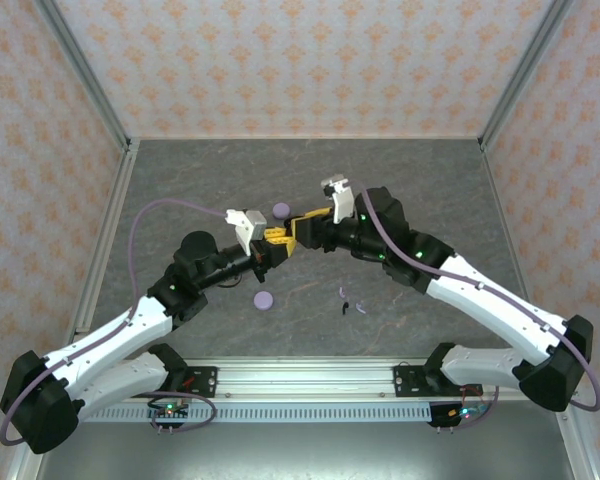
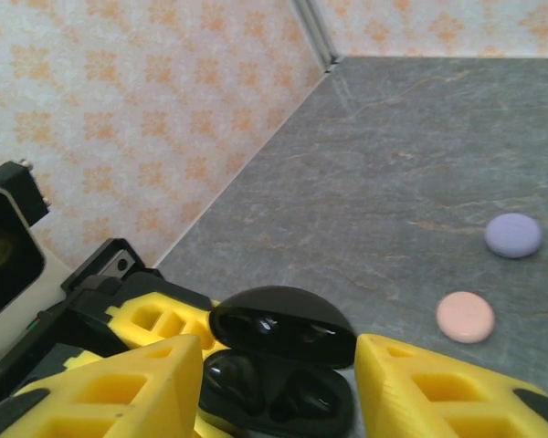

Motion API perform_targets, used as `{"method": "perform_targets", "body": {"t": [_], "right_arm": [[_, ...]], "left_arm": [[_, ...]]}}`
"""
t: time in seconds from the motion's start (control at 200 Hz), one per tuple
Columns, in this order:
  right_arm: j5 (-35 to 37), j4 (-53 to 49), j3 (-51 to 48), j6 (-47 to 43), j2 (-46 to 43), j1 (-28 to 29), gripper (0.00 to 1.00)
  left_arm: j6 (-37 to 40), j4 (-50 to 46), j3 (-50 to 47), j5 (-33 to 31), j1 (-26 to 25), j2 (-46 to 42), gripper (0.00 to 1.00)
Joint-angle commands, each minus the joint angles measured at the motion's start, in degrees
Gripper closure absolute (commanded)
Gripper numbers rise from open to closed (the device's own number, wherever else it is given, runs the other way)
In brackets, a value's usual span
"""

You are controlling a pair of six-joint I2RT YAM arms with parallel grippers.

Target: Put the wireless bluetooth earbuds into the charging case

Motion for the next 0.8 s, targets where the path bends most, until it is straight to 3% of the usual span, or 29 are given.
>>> {"method": "perform_targets", "body": {"t": [0.0,0.22,0.4,0.651,0.791], "right_arm": [[4.3,-6.8,2.5,-0.4,-3.1,-1.3,0.5],[12.1,-19.1,0.0,3.9,-3.1,-2.3,0.51],[13.3,-26.4,-5.3,9.4,-0.6,-2.3,0.51],[9.5,-24.6,-14.5,16.2,8.5,-1.1,0.55],[10.9,-23.8,-15.4,16.6,13.7,-0.4,0.55]], "left_arm": [[1.8,0.7,-0.1,-1.3,-0.5,-2.1,0.96],[3.6,-3.2,-0.7,-3.1,-0.4,-4.6,0.96],[4.3,-5.0,-1.6,-3.9,-0.5,-7.0,0.96],[4.8,-5.5,-2.5,-4.6,-0.5,-8.9,0.96],[4.5,-5.3,-2.8,-4.4,-0.4,-9.0,0.96]]}}
